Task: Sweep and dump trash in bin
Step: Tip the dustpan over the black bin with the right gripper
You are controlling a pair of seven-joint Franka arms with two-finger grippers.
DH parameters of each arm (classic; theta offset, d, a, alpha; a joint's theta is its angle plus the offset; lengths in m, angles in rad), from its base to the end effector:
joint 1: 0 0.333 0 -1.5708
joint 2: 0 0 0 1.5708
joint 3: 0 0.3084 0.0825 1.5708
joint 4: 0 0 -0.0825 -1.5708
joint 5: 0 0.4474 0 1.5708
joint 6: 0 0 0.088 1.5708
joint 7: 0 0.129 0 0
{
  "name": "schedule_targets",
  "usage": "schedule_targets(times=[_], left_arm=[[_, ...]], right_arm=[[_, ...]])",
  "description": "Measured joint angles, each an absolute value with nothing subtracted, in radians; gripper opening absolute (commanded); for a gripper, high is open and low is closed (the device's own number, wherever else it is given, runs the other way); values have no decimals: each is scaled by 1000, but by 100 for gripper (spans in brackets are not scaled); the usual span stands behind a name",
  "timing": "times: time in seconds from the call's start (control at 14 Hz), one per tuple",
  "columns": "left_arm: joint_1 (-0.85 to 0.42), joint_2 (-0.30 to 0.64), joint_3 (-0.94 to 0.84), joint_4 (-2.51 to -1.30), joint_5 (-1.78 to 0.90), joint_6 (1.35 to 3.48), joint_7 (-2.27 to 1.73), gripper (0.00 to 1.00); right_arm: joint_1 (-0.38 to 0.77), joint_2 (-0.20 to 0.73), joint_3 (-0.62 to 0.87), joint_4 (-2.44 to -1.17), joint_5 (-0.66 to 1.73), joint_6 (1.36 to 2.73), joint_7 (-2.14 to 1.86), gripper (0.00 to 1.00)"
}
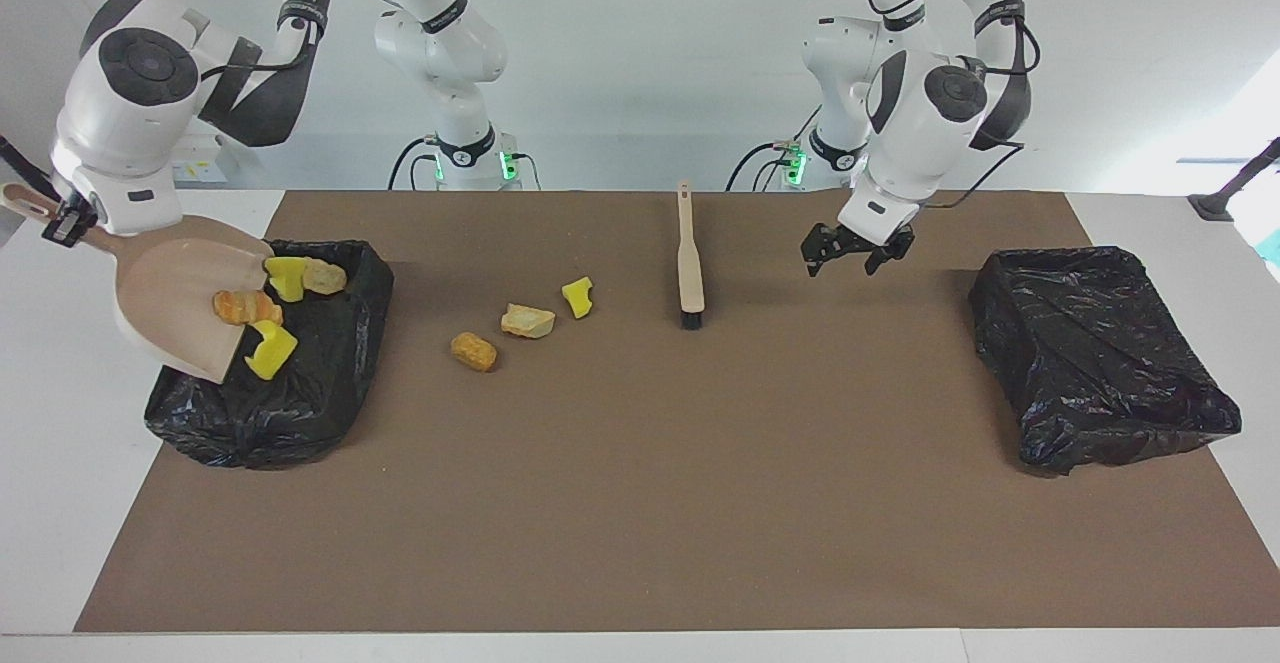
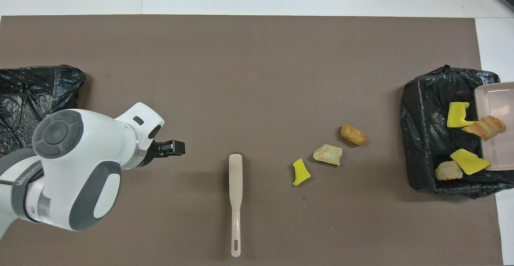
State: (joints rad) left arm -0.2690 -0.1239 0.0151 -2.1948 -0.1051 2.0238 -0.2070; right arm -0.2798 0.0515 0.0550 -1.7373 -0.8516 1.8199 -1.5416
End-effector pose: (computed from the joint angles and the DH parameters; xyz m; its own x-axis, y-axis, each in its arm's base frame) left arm 0.5380 -0.1480 0.3745 0.9977 -0.0016 -0.0675 0.0040 -0.9966 0.0818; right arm 0.6186 -0.2218 0.5286 0.0179 0.6791 -0.7338 0.9979 -0.0577 -0.0290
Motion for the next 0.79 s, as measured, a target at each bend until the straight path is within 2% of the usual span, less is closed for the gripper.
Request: schedule_targets(times=[0.36,0.57,0.79], left_arm=[[-145,-134,14,-2175,-73,1995,-30,100],[-69,-147,15,-2056,-63,1854,54,100],[-43,-151,15,-1944,-62,1748,70,100]], right_arm=[[-135,34,63,-1729,-967,1822,-1581,0],[-122,34,71,-1706,-963,1833,-1608,0],[-125,34,68,-1659,-837,1837,-1601,0]])
